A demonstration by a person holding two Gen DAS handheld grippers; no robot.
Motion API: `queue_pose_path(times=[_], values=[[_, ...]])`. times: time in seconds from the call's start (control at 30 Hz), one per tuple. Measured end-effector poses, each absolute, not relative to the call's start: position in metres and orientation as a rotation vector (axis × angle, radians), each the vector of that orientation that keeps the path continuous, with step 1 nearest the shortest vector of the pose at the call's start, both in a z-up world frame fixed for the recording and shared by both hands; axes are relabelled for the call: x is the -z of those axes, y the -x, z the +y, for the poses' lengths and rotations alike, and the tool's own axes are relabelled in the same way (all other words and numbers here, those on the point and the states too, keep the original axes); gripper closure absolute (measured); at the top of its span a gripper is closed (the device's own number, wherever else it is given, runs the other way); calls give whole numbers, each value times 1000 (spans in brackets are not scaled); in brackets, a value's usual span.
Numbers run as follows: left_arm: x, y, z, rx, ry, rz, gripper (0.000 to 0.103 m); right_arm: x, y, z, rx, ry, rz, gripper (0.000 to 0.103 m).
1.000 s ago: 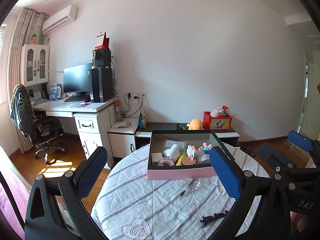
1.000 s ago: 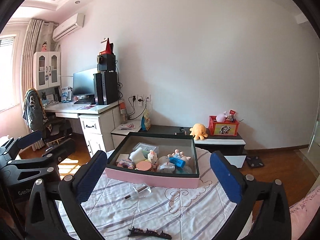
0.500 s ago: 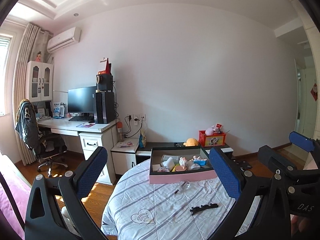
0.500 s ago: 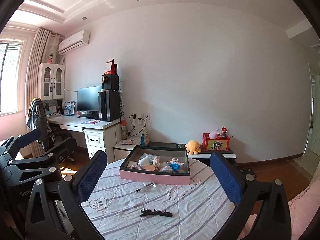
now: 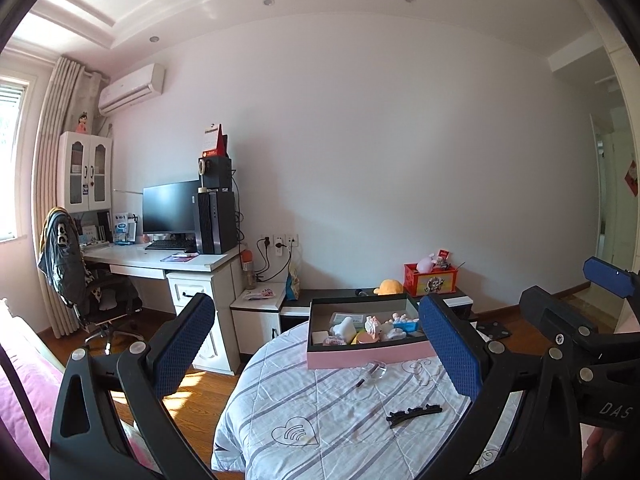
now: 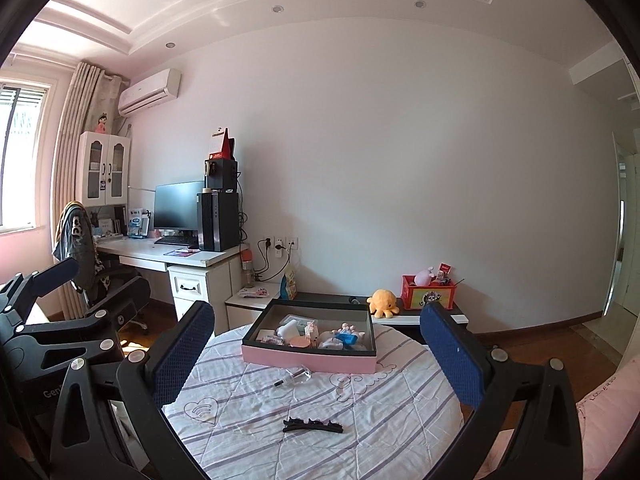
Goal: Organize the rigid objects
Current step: 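Grasp the glass bottle with left gripper while right grasps the black hair clip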
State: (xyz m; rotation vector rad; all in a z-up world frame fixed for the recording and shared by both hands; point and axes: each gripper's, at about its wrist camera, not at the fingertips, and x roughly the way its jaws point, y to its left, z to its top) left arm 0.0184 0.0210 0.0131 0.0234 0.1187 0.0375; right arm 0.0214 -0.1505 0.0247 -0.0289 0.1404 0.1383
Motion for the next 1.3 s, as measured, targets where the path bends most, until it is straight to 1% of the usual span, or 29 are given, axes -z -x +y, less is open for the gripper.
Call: queue_pose_path(times=[0.27, 0.43, 0.57, 0.7, 0.9, 1.0, 1.13, 1.17, 1.2, 1.23, 1.27, 1.3], values=[[8, -48, 20, -25, -37, 198, 0, -6, -47, -152, -140, 30, 211, 0], [36, -85, 22, 15, -29, 318, 0, 19, -76, -154, -153, 44, 292, 0], [65, -116, 27, 13, -17, 425, 0, 51, -108, -154, -161, 83, 396, 0], [95, -141, 31, -7, -15, 521, 0, 94, -147, -157, -187, 134, 543, 0], [126, -170, 30, -12, -25, 607, 0, 162, -198, -158, -245, 249, 767, 0], [135, -181, 28, -5, -28, 636, 0, 184, -219, -155, -291, 295, 818, 0], [146, -193, 25, 5, -42, 669, 0, 197, -243, -148, -363, 322, 848, 0], [148, -196, 25, 5, -46, 678, 0, 201, -249, -146, -399, 322, 866, 3], [150, -199, 24, 7, -48, 686, 0, 204, -253, -144, -427, 321, 876, 9], [152, -202, 24, 10, -49, 694, 0, 204, -256, -144, -454, 307, 878, 11], [154, -206, 23, 12, -49, 703, 0, 203, -258, -145, -482, 289, 877, 22], [156, -210, 21, 18, -48, 710, 0, 202, -260, -147, -505, 270, 876, 41]])
